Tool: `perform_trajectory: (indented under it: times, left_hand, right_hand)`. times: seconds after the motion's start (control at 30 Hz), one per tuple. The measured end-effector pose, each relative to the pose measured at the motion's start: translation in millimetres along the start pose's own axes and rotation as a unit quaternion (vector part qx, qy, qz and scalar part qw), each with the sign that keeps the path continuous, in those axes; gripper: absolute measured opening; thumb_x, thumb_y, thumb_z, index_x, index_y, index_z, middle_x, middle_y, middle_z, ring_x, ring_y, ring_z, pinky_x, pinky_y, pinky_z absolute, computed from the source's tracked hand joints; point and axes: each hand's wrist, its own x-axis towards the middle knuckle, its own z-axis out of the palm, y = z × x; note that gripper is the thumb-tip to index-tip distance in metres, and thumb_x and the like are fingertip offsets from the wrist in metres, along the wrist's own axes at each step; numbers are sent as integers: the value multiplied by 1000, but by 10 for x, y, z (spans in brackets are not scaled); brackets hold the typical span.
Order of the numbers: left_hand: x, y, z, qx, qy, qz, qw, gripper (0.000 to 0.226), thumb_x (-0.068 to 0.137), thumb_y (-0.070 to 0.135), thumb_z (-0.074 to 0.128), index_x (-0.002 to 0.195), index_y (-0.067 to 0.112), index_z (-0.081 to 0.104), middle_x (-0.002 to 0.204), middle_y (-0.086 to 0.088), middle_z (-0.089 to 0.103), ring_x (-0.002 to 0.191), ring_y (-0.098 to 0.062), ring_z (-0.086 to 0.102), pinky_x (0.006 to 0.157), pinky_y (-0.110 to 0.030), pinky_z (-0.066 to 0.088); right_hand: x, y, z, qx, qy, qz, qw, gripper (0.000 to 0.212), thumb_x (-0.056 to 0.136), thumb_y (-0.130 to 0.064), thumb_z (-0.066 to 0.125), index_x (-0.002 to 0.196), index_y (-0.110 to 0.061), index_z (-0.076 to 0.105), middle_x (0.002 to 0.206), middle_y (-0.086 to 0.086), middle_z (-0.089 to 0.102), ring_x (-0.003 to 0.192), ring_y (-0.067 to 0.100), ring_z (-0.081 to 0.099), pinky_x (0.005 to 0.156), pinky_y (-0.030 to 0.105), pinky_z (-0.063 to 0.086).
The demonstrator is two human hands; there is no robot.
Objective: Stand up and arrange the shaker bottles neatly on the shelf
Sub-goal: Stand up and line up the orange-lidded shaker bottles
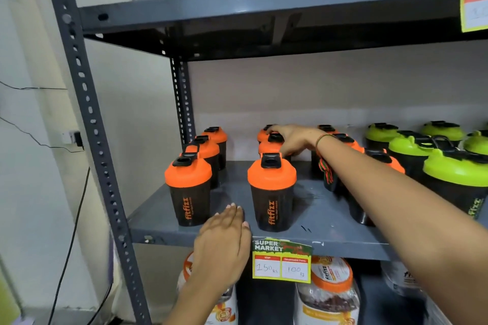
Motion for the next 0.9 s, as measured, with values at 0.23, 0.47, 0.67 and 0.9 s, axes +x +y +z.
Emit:
perform_trajectory:
  times: [0.23, 0.47, 0.67, 0.9]
  left_hand:
    - [-16, 19, -33, -12, -1, -4, 1000, 55, 97, 38, 16, 141, 18, 43, 146, 1, 45, 135, -7, 37, 115, -25, 19]
    - [-26, 51, -65, -24, 8, -7, 1000, 54, 95, 37, 22, 136, 15, 50, 141, -2, 51, 131, -10, 44, 113, -26, 22]
    - [-22, 67, -84, -32, 2, 0, 999, 56, 95, 38, 20, 138, 16, 47, 144, -1, 48, 132, -9, 42, 113, -26, 22]
    - [22, 43, -74, -34, 16, -13, 999, 37, 80, 31, 56, 108, 13, 72, 111, -2, 72, 104, -13, 66, 89, -35, 54]
  right_hand:
    - [25, -32, 35, 15, 0, -6, 1000, 71, 79, -16, 73, 141, -32, 42, 111, -6, 52, 86, 14, 59, 59, 25, 53]
    - [-25, 31, -142, 115, -75, -1, 991, 100, 80, -9, 76, 156, -39, 17, 139, -2, 43, 102, 15, 59, 78, 29, 54]
    - [139, 131, -539, 166, 174, 28, 970, 49, 84, -24, 73, 130, -26, 59, 130, 3, 60, 117, 22, 58, 90, 37, 56]
    - [546, 5, -332, -62, 96, 90, 989, 61, 85, -53, 67, 127, -8, 64, 131, 15, 61, 114, 32, 60, 96, 42, 53]
